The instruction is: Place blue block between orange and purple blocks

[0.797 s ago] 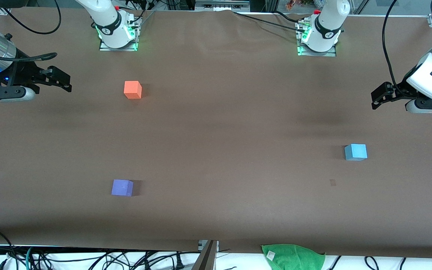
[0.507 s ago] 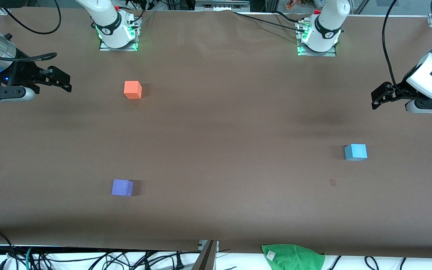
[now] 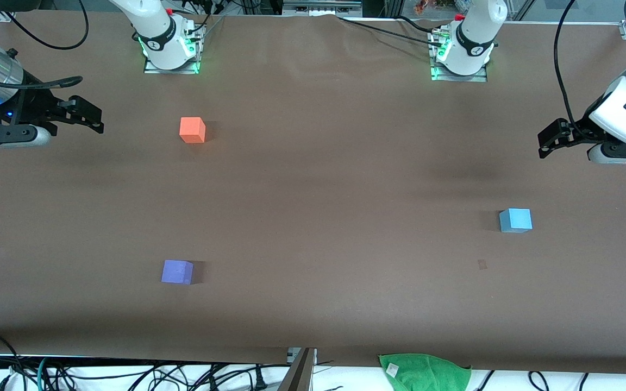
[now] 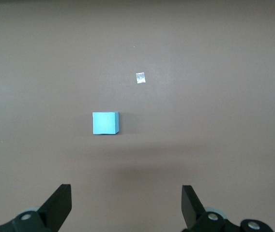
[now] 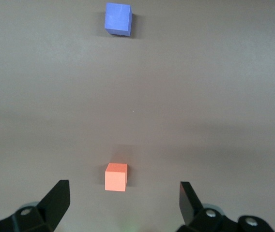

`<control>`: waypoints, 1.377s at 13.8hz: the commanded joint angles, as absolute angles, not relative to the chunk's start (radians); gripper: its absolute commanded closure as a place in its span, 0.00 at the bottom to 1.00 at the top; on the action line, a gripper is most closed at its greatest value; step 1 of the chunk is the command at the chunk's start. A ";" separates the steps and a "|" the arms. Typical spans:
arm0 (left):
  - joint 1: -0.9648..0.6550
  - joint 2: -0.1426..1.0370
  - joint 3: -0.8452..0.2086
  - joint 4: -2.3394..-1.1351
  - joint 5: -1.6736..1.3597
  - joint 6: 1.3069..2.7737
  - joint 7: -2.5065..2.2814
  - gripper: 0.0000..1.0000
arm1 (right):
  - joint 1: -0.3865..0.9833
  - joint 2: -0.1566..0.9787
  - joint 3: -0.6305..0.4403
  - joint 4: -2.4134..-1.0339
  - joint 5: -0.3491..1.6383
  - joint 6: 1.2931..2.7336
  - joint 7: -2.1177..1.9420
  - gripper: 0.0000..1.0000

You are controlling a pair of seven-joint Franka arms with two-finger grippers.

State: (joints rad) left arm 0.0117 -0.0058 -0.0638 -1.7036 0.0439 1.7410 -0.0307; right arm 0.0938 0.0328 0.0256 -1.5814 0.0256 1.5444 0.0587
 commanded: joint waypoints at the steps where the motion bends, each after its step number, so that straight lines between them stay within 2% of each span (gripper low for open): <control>1: -0.002 0.002 -0.049 -1.683 0.029 1.721 -0.023 0.00 | 0.084 0.035 0.031 -1.569 0.021 1.529 0.051 0.01; 19: -0.002 0.002 -0.048 -1.681 0.029 1.683 -0.023 0.00 | 0.084 0.035 0.031 -1.569 0.021 1.529 0.044 0.01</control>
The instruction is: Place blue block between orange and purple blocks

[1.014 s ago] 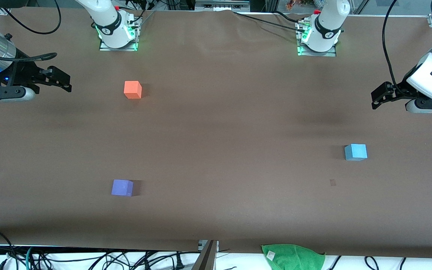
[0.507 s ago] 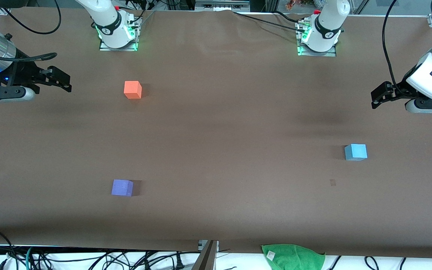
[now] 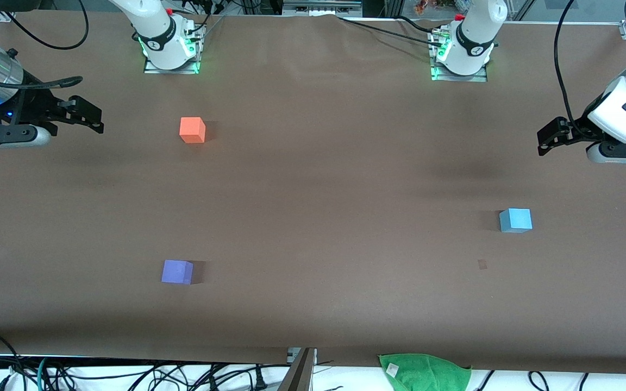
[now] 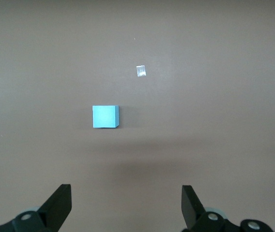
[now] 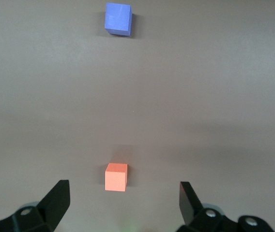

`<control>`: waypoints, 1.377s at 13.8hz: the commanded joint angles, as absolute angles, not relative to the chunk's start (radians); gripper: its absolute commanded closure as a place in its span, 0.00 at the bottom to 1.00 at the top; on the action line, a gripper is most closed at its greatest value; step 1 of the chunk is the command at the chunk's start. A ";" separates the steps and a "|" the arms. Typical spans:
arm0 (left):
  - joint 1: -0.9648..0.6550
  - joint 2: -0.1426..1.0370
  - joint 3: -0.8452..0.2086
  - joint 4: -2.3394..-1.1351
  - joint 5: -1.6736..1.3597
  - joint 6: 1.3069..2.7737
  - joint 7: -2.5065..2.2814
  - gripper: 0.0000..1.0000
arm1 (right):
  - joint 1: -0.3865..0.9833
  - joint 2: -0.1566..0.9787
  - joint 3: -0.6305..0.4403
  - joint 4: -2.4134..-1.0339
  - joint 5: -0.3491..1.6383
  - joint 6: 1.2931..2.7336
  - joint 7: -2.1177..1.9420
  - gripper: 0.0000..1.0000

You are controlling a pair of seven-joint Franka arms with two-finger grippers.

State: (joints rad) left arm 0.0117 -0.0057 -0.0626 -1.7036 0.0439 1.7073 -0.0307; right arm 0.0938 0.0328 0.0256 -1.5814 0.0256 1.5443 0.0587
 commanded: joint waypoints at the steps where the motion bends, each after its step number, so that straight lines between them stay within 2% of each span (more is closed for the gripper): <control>1: -0.002 0.002 -0.048 -1.681 0.028 1.683 -0.023 0.00 | 0.084 0.035 0.031 -1.569 0.021 1.529 0.044 0.01; 6: 0.000 0.041 -0.043 -1.681 0.031 1.683 -0.021 0.00 | 0.084 0.035 0.031 -1.569 0.021 1.529 0.044 0.01; 9: 0.015 0.144 -0.041 -1.671 0.060 1.703 -0.017 0.00 | 0.084 0.035 0.031 -1.569 0.021 1.529 0.044 0.00; 11: 0.053 0.253 -0.040 -1.632 0.061 1.745 -0.014 0.00 | 0.084 0.035 0.031 -1.569 0.021 1.529 0.044 0.01; 15: 0.110 0.428 -0.041 -1.640 0.071 1.941 0.020 0.00 | 0.084 0.035 0.029 -1.569 0.021 1.529 0.048 0.01; 17: 0.136 0.478 -0.040 -1.649 0.071 2.058 0.069 0.00 | 0.084 0.035 0.029 -1.569 0.021 1.529 0.049 0.01; 19: 0.141 0.512 -0.041 -1.661 0.071 2.097 0.086 0.00 | 0.084 0.035 0.029 -1.569 0.021 1.529 0.051 0.01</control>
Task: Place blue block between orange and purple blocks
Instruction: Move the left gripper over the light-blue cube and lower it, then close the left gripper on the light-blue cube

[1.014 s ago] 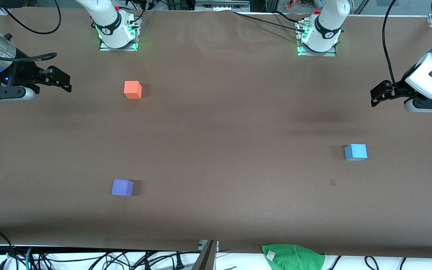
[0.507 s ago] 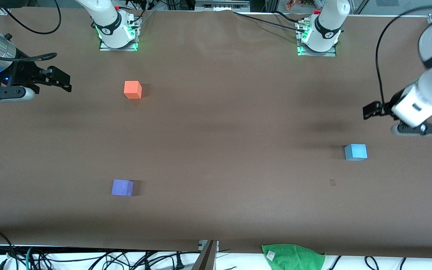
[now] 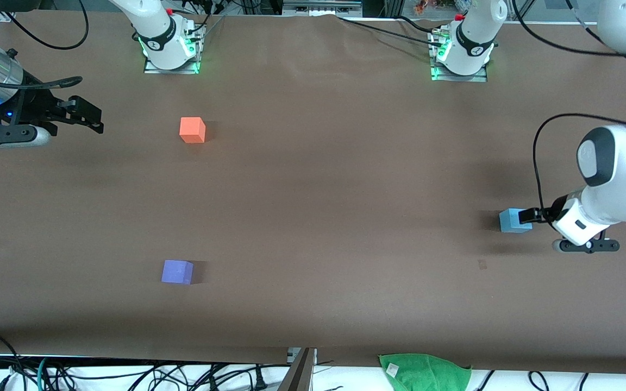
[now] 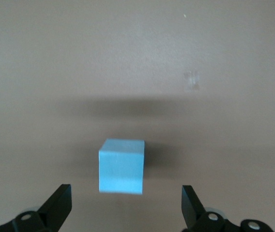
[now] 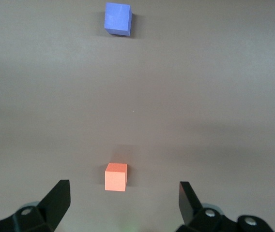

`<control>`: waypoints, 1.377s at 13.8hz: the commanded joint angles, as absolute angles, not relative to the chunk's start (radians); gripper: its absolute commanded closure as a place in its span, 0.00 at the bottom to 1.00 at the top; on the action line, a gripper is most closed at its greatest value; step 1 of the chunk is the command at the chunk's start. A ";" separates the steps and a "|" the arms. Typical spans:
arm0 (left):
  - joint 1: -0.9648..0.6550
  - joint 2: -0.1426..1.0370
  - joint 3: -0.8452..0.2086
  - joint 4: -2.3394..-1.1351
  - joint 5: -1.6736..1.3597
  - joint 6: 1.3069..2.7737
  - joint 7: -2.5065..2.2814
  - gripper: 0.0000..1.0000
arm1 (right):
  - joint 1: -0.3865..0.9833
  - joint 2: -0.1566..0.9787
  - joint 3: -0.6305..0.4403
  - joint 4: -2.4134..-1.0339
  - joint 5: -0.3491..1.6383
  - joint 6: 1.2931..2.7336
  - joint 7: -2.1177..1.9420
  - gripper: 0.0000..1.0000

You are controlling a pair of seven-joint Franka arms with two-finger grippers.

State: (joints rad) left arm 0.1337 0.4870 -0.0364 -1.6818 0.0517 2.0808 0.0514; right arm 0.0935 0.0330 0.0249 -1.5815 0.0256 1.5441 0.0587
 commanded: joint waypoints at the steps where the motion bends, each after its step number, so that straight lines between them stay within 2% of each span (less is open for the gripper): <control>1: 0.144 0.526 -0.041 -1.672 0.071 2.126 0.098 0.00 | 0.084 0.035 0.029 -1.569 0.021 1.529 0.051 0.01; 6: 0.153 0.538 -0.041 -1.828 0.071 2.285 0.129 0.00 | 0.084 0.035 0.028 -1.569 0.021 1.529 0.051 0.01; 14: 0.156 0.581 -0.041 -1.855 0.121 2.301 0.147 0.00 | 0.054 0.041 0.025 -1.566 0.021 1.531 0.040 0.01; 15: 0.160 0.584 -0.041 -1.855 0.121 2.301 0.147 0.08 | 0.052 0.041 0.025 -1.566 0.023 1.531 0.040 0.01; 17: 0.164 0.584 -0.041 -1.855 0.121 2.295 0.149 0.59 | 0.057 0.041 0.028 -1.563 0.020 1.532 0.041 0.01; 18: 0.163 0.581 -0.044 -1.853 0.121 2.290 0.147 0.80 | 0.060 0.041 0.029 -1.563 0.017 1.532 0.049 0.01; 19: 0.163 0.574 -0.048 -1.845 0.121 2.286 0.149 0.85 | 0.060 0.044 0.029 -1.565 0.021 1.531 0.054 0.00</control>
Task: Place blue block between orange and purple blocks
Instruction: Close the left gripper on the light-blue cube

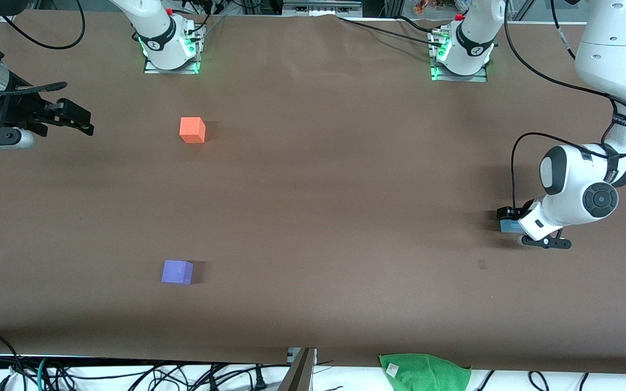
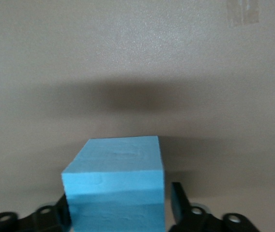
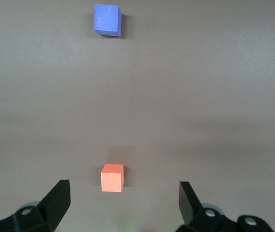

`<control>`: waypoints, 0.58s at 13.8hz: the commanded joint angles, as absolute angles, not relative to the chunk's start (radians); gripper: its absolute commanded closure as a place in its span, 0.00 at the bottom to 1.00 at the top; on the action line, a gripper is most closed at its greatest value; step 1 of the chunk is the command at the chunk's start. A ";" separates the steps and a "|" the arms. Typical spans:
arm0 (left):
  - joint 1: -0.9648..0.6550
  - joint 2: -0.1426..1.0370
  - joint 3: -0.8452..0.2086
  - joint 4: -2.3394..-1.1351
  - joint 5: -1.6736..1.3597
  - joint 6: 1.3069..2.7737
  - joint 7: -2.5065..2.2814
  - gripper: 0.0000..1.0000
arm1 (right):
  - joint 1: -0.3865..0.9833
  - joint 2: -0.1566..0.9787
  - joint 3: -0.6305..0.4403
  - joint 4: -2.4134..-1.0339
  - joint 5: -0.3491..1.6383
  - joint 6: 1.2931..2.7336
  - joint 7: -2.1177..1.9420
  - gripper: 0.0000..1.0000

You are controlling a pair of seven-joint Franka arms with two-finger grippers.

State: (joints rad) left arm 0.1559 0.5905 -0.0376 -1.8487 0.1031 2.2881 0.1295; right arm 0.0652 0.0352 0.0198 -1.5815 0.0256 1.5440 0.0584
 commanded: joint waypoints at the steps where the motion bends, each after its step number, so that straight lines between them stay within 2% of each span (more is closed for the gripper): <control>1: 0.160 0.563 -0.052 -1.835 0.121 2.284 0.144 0.86 | 0.058 0.054 0.029 -1.565 0.021 1.534 0.046 0.01; 3: 0.138 0.519 -0.064 -1.819 0.121 2.214 0.143 0.86 | 0.057 0.078 0.028 -1.565 0.021 1.536 0.040 0.00; 4: 0.130 0.509 -0.095 -1.777 0.117 2.121 0.134 0.86 | 0.060 0.101 0.028 -1.563 0.012 1.537 0.040 0.01; 6: 0.129 0.508 -0.174 -1.682 0.109 1.963 0.130 0.85 | 0.057 0.117 0.028 -1.565 0.015 1.539 0.038 0.01; 8: 0.124 0.509 -0.276 -1.641 0.107 1.908 0.106 0.86 | 0.061 0.155 0.029 -1.563 0.011 1.540 0.038 0.01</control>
